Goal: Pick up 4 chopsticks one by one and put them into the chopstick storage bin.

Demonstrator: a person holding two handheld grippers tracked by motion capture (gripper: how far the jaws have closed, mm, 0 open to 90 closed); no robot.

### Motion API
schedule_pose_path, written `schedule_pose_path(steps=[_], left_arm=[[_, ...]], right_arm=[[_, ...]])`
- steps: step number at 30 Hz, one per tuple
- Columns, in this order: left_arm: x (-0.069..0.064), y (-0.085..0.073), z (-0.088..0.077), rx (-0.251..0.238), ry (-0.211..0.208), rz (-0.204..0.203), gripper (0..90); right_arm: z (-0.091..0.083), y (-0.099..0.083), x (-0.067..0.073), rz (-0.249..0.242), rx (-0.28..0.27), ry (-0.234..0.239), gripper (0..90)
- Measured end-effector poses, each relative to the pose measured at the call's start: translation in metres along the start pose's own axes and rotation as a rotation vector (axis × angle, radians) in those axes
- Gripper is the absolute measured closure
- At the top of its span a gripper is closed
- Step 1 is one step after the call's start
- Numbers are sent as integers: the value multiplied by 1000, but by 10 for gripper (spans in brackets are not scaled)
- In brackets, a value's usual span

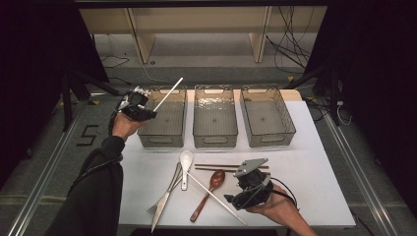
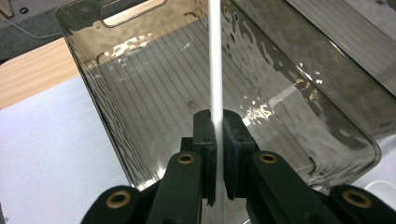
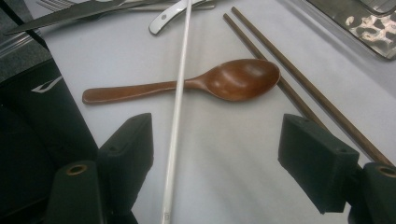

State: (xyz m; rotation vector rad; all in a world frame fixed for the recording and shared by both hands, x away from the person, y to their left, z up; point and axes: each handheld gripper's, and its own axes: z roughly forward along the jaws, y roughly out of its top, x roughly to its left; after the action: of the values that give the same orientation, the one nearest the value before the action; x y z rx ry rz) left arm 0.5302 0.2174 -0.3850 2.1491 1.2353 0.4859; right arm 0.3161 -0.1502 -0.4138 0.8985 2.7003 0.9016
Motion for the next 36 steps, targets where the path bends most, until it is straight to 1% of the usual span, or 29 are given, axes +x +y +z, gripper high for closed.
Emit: schedule_pose_path(steps=[3, 4, 6, 12, 13, 18, 20, 24, 26, 27, 28, 29, 30, 32, 34, 35, 36], left_arm=[[0, 0, 2, -1, 5, -9, 846], [0, 0, 3, 2, 6, -8, 847], [0, 1, 4, 3, 13, -1, 846], [3, 0, 9, 5, 11, -22, 846], [4, 0, 10, 8, 11, -19, 846], [5, -1, 16, 17, 13, -33, 845], [5, -1, 17, 16, 21, -33, 844], [8, -1, 21, 12, 31, -62, 834], [8, -2, 24, 19, 27, -87, 724], [7, -2, 24, 30, 38, -73, 672], [6, -2, 24, 26, 52, -73, 633], [6, -2, 23, 18, 49, -89, 591], [6, -2, 21, 14, 39, -98, 552], [3, -1, 18, 12, 32, -96, 485], [-1, -1, 13, 3, 15, -95, 415], [-2, -1, 9, -7, 2, -94, 380], [-4, -1, 4, -25, -22, -93, 343]], right_arm=[[0, 0, 0, -5, 3, 2, 274], [0, 0, 0, -9, 0, 2, 274], [0, 0, 1, -4, 4, 5, 274], [0, 0, 1, -6, 2, 5, 274], [0, 0, 1, -6, 1, 5, 274], [0, 0, 1, -9, -1, 7, 274], [0, 0, 1, -9, -1, 8, 274], [0, 1, 1, -11, 2, 12, 275], [0, 1, 2, -10, 3, 15, 274], [0, 1, 2, -15, -1, 15, 275], [0, 1, 2, -11, 0, 16, 274], [0, 1, 2, -7, 0, 17, 274], [0, 0, 1, -11, 0, 18, 274], [0, 0, 1, -11, 1, 17, 274], [0, 1, 1, -10, 2, 19, 275], [0, 1, 1, -9, 2, 18, 274], [0, 1, 1, -8, 0, 17, 274]])
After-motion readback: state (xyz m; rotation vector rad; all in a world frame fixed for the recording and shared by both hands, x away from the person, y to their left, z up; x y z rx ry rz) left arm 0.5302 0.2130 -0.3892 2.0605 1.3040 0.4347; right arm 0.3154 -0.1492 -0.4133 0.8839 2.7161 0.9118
